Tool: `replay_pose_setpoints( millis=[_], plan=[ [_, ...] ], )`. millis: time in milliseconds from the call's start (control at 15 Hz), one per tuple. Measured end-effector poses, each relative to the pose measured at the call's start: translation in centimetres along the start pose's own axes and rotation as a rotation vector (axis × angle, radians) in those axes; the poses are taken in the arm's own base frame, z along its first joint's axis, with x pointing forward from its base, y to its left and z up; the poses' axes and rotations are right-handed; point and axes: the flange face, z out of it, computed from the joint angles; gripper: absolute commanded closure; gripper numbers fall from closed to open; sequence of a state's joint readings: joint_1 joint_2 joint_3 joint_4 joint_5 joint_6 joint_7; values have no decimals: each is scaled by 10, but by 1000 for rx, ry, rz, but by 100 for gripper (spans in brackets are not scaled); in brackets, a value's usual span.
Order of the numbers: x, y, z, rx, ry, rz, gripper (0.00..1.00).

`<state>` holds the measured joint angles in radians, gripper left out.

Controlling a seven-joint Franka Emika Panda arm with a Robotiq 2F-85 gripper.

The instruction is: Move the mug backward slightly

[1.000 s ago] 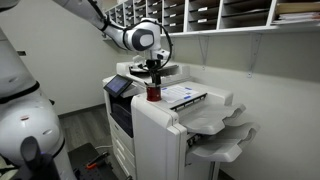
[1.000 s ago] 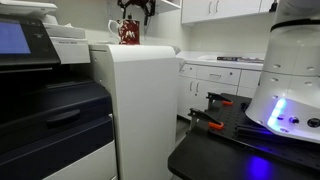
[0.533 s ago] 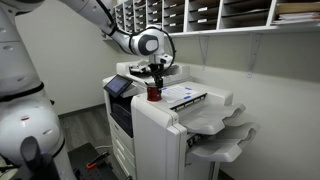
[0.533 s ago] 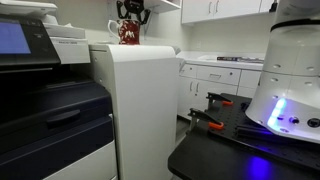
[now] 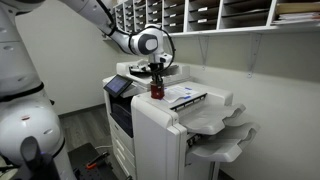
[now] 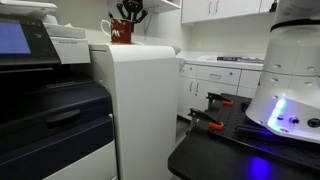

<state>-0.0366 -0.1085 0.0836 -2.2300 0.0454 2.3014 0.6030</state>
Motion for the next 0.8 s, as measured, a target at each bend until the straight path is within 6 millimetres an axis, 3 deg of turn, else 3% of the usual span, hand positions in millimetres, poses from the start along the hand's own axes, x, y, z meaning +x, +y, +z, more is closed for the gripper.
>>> replay_pose_setpoints(
  millis=[200,600,800],
  plan=[
    [8,-5,-12,30,31,37,98],
    [24,-30,-59,123,95,47,98],
    [36,-38,-64,135,105,55,98]
  ],
)
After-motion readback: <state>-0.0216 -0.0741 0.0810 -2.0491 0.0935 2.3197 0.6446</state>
